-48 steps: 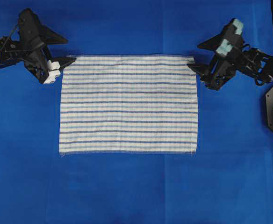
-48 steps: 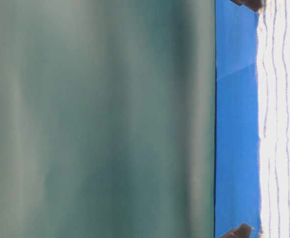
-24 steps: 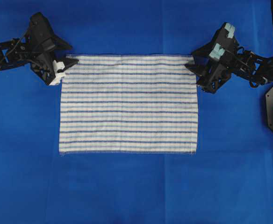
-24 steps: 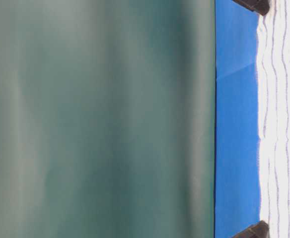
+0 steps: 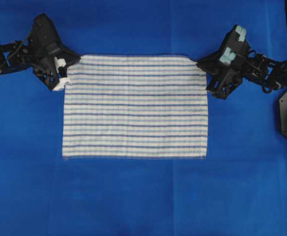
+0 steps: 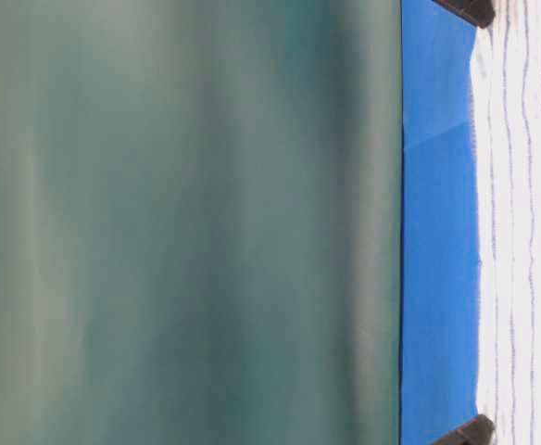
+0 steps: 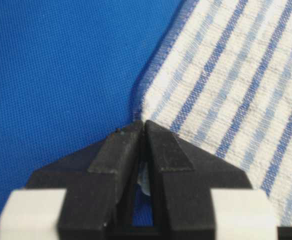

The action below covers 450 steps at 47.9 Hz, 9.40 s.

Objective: Fold the blue towel.
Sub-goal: 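Lift the far edge and fold it toward the near edge with both grippers, then release the folded edge and raise both grippers, then grasp the folded towel's two ends with left and right grippers, then lift the towel and rotate it vertical, right gripper moving to the far side, then lay the towel down lengthwise and open both grippers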

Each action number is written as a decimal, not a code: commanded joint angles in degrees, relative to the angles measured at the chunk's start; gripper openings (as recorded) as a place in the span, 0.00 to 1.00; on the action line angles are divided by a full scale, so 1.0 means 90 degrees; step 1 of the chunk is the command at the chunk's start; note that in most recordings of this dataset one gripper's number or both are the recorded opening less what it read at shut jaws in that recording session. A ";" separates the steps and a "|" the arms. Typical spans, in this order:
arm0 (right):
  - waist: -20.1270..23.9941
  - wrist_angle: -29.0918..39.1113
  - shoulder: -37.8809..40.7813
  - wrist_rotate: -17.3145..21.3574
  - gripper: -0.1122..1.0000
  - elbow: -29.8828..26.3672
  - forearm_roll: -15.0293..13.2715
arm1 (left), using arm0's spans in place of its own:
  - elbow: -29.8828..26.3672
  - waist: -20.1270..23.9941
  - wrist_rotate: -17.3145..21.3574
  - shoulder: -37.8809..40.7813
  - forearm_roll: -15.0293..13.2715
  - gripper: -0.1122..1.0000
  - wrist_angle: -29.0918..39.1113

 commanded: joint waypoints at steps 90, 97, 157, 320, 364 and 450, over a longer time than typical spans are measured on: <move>0.3848 0.0664 -0.1895 0.0020 0.08 0.0303 0.2539 | 0.0352 -0.3486 -0.0684 -0.2256 -0.0068 0.12 0.0918; 0.4189 0.0332 -0.1318 0.0020 0.08 0.0195 0.2842 | 0.0313 -0.3574 -0.0937 -0.1816 -0.0068 0.12 0.0566; 0.5400 0.0352 -0.0723 0.0000 0.37 -0.0283 0.3604 | 0.0127 -0.4443 -0.1104 -0.1357 -0.0068 0.86 0.0645; 0.0889 0.2676 -0.3252 -0.3203 0.08 -0.1025 0.3467 | -0.2129 -0.3760 -0.0986 -0.1992 -0.0029 0.11 0.2441; -0.0430 0.2627 -0.1143 -0.4609 0.08 -0.2979 0.3457 | -0.4717 -0.3975 -0.1006 0.0791 -0.0771 0.11 0.1025; -0.0391 0.3115 0.1387 -0.4648 0.90 -0.4600 0.2812 | -0.2197 -0.4600 -0.1826 0.0332 -0.2324 0.93 -0.0752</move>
